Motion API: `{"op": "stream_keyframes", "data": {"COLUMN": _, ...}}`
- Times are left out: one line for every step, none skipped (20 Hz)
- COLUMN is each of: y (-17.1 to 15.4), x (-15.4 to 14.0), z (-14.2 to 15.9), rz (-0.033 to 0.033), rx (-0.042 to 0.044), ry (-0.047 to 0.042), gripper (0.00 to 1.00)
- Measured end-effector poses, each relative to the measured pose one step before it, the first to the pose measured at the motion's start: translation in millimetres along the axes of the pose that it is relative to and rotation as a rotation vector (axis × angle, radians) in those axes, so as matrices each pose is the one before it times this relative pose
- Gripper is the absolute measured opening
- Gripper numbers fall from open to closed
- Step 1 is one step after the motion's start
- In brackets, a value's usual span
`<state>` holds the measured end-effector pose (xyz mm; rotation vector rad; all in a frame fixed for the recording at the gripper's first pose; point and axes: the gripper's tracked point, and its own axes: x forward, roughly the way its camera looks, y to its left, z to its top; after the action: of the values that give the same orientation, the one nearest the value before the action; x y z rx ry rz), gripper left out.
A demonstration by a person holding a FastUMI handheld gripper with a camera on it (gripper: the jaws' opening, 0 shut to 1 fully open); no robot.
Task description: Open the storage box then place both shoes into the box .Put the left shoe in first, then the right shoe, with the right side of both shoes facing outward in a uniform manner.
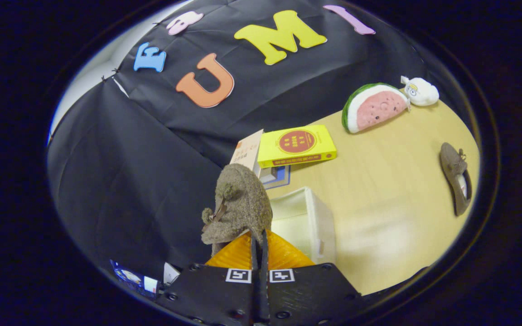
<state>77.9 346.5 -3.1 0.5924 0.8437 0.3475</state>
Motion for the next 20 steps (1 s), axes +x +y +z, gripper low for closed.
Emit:
{"op": "stream_keyframes", "data": {"y": 5.44, "x": 8.71, "z": -9.33, "rz": 0.01240, "rx": 0.02366, "ry": 0.00432, "gripper": 0.00}}
{"op": "stream_keyframes", "data": {"y": 2.92, "x": 8.79, "z": -7.16, "rz": 0.00568, "rx": 0.02279, "ry": 0.00119, "gripper": 0.00}}
{"op": "stream_keyframes", "data": {"y": -0.04, "x": 8.03, "z": -6.11, "rz": -0.00443, "rx": 0.01729, "ry": -0.00060, "gripper": 0.00}}
{"op": "stream_keyframes", "data": {"y": -3.38, "x": 7.51, "z": -4.54, "rz": -0.01441, "rx": 0.01700, "ry": -0.00471, "gripper": 0.00}}
{"op": "stream_keyframes", "data": {"y": -5.25, "x": 7.18, "z": -4.01, "rz": -0.01791, "rx": 0.01780, "ry": -0.00553, "gripper": 0.00}}
{"op": "stream_keyframes", "data": {"y": -3.78, "x": 6.04, "z": -5.34, "rz": -0.01478, "rx": 0.01789, "ry": 0.00015, "gripper": 0.00}}
{"op": "stream_keyframes", "data": {"y": -2.61, "x": 4.88, "z": -5.03, "rz": -0.01075, "rx": 0.01815, "ry": 0.00487, "gripper": 0.00}}
{"op": "stream_keyframes", "data": {"y": -1.78, "x": 5.13, "z": -4.83, "rz": -0.00358, "rx": 0.01880, "ry": 0.00960, "gripper": 0.00}}
{"op": "stream_keyframes", "data": {"y": -0.97, "x": 3.99, "z": -5.08, "rz": -0.00227, "rx": 0.01606, "ry": 0.00666, "gripper": 0.00}}
{"op": "stream_keyframes", "data": {"y": -2.19, "x": 3.95, "z": -3.86, "rz": -0.00603, "rx": 0.00919, "ry": 0.00689, "gripper": 0.00}}
{"op": "stream_keyframes", "data": {"y": -2.33, "x": 4.14, "z": -4.54, "rz": -0.01146, "rx": 0.00693, "ry": 0.00860, "gripper": 0.00}}
{"op": "stream_keyframes", "data": {"y": -3.84, "x": 5.06, "z": -4.25, "rz": -0.01870, "rx": 0.00434, "ry": 0.00995, "gripper": 0.00}}
{"op": "stream_keyframes", "data": {"y": -1.98, "x": 4.65, "z": -4.67, "rz": -0.01579, "rx": -0.00079, "ry": 0.00871, "gripper": 0.00}}
{"op": "stream_keyframes", "data": {"y": -2.15, "x": 1.38, "z": -1.70, "rz": -0.02081, "rx": -0.01053, "ry": 0.00321, "gripper": 0.00}}
{"op": "stream_keyframes", "data": {"y": 1.61, "x": 4.15, "z": -1.92, "rz": -0.00120, "rx": -0.01278, "ry": 0.00371, "gripper": 0.01}}
{"op": "stream_keyframes", "data": {"y": 6.87, "x": 3.47, "z": -1.49, "rz": 0.02576, "rx": -0.01077, "ry": 0.00778, "gripper": 0.03}}
{"op": "stream_keyframes", "data": {"y": 7.04, "x": 0.75, "z": -1.49, "rz": 0.02507, "rx": -0.00532, "ry": 0.00583, "gripper": 0.14}}
{"op": "stream_keyframes", "data": {"y": 5.16, "x": -0.57, "z": 1.38, "rz": 0.01817, "rx": -0.01090, "ry": -0.00116, "gripper": 0.17}}
{"op": "stream_keyframes", "data": {"y": -1.39, "x": -2.59, "z": 3.92, "rz": -0.00524, "rx": -0.02343, "ry": -0.00991, "gripper": 0.28}}
{"op": "stream_keyframes", "data": {"y": -1.40, "x": -1.76, "z": 3.89, "rz": -0.00532, "rx": -0.02277, "ry": -0.01124, "gripper": 0.40}}
